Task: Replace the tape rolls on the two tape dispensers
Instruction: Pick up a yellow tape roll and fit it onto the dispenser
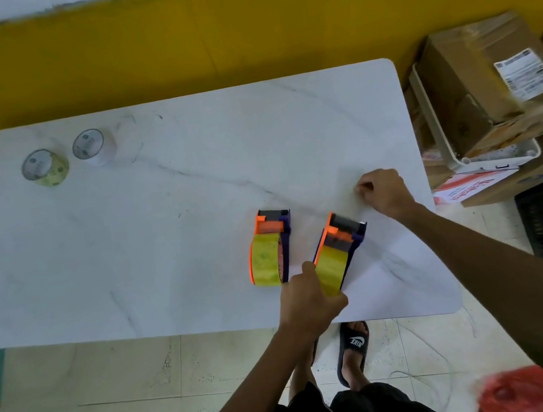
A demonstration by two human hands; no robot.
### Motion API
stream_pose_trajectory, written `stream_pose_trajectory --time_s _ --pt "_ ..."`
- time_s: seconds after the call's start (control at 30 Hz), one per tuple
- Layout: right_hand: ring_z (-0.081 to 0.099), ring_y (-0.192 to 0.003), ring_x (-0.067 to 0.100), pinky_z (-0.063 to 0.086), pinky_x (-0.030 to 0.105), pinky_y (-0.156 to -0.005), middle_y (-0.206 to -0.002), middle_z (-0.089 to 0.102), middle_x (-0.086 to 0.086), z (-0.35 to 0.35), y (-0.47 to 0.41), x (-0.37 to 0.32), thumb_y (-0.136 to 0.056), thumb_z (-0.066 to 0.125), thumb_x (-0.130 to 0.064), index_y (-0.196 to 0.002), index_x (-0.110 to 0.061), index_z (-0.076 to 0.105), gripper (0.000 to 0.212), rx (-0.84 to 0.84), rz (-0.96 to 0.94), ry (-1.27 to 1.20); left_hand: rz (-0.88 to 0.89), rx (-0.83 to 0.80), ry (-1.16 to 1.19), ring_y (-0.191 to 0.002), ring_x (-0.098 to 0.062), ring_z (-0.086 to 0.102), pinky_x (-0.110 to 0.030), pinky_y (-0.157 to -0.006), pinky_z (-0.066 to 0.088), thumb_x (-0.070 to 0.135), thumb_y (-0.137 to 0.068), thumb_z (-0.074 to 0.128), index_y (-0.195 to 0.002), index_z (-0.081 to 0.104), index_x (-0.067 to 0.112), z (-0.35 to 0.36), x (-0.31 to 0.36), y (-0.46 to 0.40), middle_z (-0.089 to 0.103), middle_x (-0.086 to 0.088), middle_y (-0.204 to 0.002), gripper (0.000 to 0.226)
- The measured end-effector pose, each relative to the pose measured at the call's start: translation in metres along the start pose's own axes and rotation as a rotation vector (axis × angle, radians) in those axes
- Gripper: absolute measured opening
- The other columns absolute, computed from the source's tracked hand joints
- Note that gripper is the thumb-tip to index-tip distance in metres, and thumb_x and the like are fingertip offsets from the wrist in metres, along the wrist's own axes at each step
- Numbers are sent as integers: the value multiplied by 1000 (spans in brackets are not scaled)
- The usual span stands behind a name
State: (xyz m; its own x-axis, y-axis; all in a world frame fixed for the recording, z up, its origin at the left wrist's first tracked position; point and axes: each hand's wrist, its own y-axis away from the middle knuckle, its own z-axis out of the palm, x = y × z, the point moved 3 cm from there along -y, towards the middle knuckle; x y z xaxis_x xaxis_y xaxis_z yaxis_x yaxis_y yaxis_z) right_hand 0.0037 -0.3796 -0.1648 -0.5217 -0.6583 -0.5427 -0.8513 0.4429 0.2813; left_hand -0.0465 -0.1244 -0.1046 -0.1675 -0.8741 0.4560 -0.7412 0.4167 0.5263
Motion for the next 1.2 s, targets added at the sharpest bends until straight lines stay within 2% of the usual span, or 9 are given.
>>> stream_pose_trajectory --time_s 0.17,0.23,0.33,0.47,0.57,0.67,0.8,1.0,1.2 --pt "60 -68 19 46 10 -48 -85 70 13 17 18 -5 -84 62 -1 -89 -2 74 13 -232 179 -139 59 100 60 -65 -22 62 -31 -55 47 38 -72 66 -101 49 13 -2 0 4 63 0 -74 41" --pt "55 -68 24 41 13 -36 -76 61 13 20 25 -10 -82 55 11 -78 -7 66 21 -342 186 -216 79 142 90 -62 -20 59 -28 -53 42 38 -74 66 -101 50 13 -7 7 5 61 1 -72 41" --pt "50 -61 24 42 25 -43 -69 52 11 18 36 -7 -84 50 14 -75 -10 54 26 -394 209 -467 114 167 96 -59 -20 60 -30 -50 42 39 -73 66 -101 50 13 -14 13 7 61 0 -70 41" --pt "39 -48 11 33 20 -41 -61 47 2 27 58 -2 -93 44 -1 -84 -15 51 18 -490 420 -954 145 179 125 -56 -16 57 -31 -48 46 44 -71 65 -100 50 16 -21 15 8 60 2 -68 43" --pt "57 -55 17 47 27 -56 -71 58 7 42 70 -4 -99 43 -19 -83 -15 61 24 -377 586 -1255 185 199 121 -53 -11 52 -23 -47 37 47 -71 65 -100 51 18 -28 21 7 53 8 -64 43" --pt "69 -81 21 56 38 -76 -90 72 5 41 81 -24 -101 36 -8 -105 -15 66 31 -433 495 -1383 184 216 151 -56 -14 58 -30 -51 47 51 -68 63 -96 52 20 -31 28 6 56 5 -63 43" --pt "68 -88 27 58 37 -74 -89 75 12 44 95 -30 -104 31 -17 -120 -4 56 32 -353 639 -1623 154 262 198 -57 -14 60 -32 -51 49 52 -68 65 -89 53 16 -36 43 4 61 2 -65 43" --pt "73 -95 31 61 40 -74 -108 74 17 54 108 -36 -97 27 -58 -119 -6 65 69 -395 578 -1805 10 284 195 -65 -17 62 -27 -48 44 62 -68 62 -89 55 11 -45 62 -15 64 -2 -75 56" --pt "72 -94 25 58 36 -81 -104 74 11 86 123 -33 -98 35 -52 -113 -12 66 53 -253 704 -1911 -60 195 200 -49 -16 53 -23 -45 37 63 -67 61 -58 48 14 -32 66 -41 54 0 -55 51"
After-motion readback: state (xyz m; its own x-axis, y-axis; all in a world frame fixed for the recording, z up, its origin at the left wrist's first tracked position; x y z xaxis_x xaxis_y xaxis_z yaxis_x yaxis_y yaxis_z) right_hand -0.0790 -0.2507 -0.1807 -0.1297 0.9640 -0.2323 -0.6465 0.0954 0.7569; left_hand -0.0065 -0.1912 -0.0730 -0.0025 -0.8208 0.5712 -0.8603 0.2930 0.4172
